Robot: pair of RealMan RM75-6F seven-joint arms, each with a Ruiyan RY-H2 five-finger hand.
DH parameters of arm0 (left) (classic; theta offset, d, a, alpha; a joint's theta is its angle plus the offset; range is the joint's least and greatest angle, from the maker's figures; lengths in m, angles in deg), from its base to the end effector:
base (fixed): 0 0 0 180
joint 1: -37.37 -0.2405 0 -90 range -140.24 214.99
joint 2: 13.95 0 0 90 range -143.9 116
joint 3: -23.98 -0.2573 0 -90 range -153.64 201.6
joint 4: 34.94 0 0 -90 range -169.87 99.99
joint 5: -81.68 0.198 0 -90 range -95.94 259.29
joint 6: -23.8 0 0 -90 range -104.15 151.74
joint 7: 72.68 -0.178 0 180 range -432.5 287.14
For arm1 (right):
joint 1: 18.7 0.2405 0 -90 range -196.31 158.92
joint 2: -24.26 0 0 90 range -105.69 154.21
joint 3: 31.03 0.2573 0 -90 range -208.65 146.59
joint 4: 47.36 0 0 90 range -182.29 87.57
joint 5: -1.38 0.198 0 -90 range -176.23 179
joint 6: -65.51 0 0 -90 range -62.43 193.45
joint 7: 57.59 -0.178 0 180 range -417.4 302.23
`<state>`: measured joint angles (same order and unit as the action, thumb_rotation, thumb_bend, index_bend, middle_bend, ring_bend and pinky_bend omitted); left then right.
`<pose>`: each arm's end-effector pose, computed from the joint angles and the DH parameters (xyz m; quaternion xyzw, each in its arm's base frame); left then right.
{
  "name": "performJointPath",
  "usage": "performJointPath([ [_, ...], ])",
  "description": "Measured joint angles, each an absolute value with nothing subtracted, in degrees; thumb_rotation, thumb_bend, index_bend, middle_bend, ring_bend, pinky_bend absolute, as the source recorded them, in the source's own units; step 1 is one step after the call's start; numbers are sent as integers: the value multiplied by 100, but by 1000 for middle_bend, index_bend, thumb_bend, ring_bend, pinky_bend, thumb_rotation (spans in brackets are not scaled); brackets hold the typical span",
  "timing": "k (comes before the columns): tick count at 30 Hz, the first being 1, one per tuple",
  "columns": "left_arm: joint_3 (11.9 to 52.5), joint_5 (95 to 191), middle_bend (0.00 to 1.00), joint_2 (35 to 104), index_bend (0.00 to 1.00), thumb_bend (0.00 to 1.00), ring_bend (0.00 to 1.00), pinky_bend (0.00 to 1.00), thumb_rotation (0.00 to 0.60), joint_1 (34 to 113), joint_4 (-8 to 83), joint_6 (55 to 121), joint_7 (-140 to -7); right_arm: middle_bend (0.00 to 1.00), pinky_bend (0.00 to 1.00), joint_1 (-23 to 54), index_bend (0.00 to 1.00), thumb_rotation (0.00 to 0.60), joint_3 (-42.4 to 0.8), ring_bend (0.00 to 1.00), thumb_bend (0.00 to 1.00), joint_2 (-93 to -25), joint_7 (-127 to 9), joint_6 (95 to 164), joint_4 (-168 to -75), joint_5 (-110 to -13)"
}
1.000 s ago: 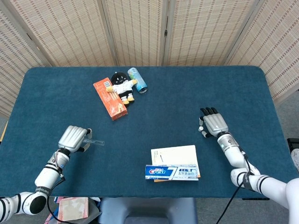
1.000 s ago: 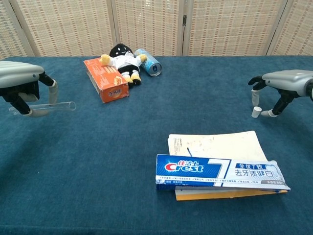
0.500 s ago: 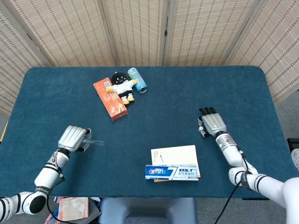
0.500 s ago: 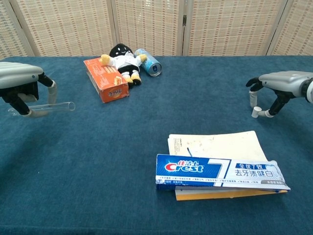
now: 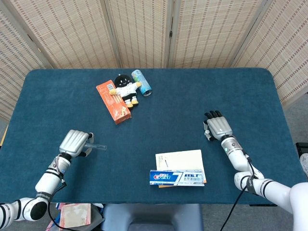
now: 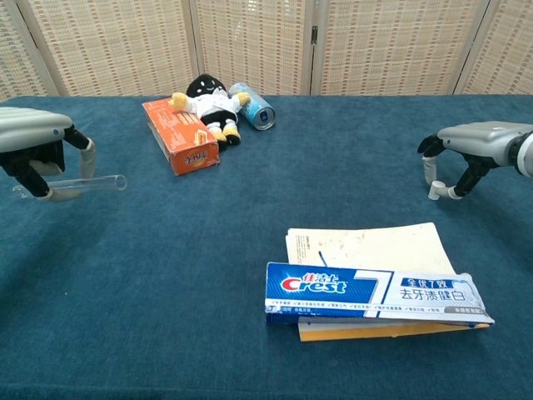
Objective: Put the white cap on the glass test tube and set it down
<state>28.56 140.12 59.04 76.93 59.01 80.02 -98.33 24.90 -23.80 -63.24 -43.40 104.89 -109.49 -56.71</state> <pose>-0.2017 0.3609 0.0545 -0.7533 -0.3554 -0.2729 0.4814 -0.2570 -0.4227 0.0066 0.7411 -0.4043 0.2162 0.4905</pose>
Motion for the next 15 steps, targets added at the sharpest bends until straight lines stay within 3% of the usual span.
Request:
performJointPath([
  [9,2892,13978,1000,5894,568,337,1000,1000,600,7701,5862,7974,-9788,181,0,2478,591,600,-2347,0,446,-6278,-4401,10529,-11040,-5731],
  [15,3005,13914,1000,5772,568,337,1000,1000,600,7740,5941,7866,-9593,200,0,2447,626,600,-2236,0,477,-5944,-4506,10749,-11600,-5880],
])
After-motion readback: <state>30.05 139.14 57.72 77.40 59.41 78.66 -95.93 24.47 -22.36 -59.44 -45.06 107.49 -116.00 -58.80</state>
